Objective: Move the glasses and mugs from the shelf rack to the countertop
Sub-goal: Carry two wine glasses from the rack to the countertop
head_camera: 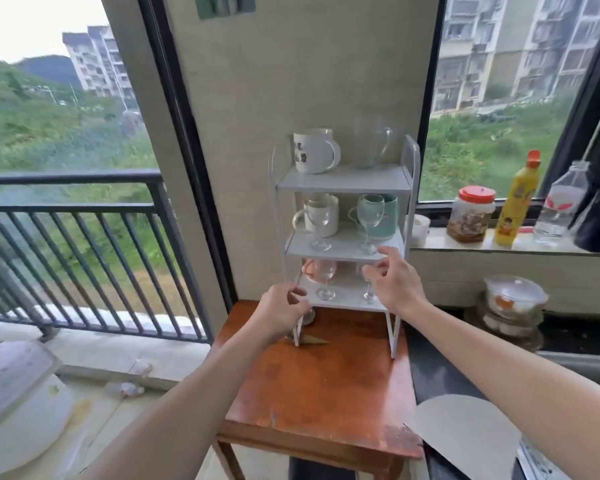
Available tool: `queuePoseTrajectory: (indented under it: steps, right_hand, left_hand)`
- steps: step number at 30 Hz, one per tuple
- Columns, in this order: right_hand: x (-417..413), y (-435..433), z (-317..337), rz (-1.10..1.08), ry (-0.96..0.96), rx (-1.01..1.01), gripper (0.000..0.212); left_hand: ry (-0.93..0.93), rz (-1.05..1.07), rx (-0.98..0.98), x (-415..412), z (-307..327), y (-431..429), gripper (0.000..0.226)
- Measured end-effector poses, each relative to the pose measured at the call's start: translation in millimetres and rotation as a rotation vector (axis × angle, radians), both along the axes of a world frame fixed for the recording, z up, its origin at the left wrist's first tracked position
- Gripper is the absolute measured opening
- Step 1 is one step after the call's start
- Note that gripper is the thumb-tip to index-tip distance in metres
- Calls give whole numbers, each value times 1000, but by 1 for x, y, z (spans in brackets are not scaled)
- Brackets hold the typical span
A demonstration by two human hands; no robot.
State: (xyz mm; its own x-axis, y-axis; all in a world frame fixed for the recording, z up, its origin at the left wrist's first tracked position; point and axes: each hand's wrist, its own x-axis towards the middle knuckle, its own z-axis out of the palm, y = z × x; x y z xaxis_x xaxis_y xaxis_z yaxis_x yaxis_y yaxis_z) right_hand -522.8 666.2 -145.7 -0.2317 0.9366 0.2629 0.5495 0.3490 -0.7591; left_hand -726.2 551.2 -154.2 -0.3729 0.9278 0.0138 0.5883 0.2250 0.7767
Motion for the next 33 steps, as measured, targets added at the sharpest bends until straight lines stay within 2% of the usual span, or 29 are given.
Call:
queuePoseTrajectory:
  steps: [2,6,10,14,17,20,29,33]
  right_hand:
    - [-11,27,-3,-44,80,-39,55]
    - [-29,78,-13,-122,167,-108,69]
    - [-45,117,-15,-105,432,-193,75]
    - [-57,136,-12,-83,539,-228,66]
    - [-63,137,-7,-63,557,-182,48]
    - [-67,135,-3,-65,579,-194,56]
    - [-30,69,-9,-157,690,-260,45]
    - [5,21,-28,-311,712,-271,41]
  left_hand:
    - [-106,48,70,-6,5,36,29]
    - [-163,85,114,-20,14,106,48]
    - [-239,118,164,-28,20,161,67]
    - [-359,98,217,-32,17,192,63]
    - [-467,27,250,-34,14,206,45]
    - [-501,-41,268,-39,14,215,37]
    - [-607,-438,160,-32,19,173,64]
    - [-685,-592,22,0,8,157,52]
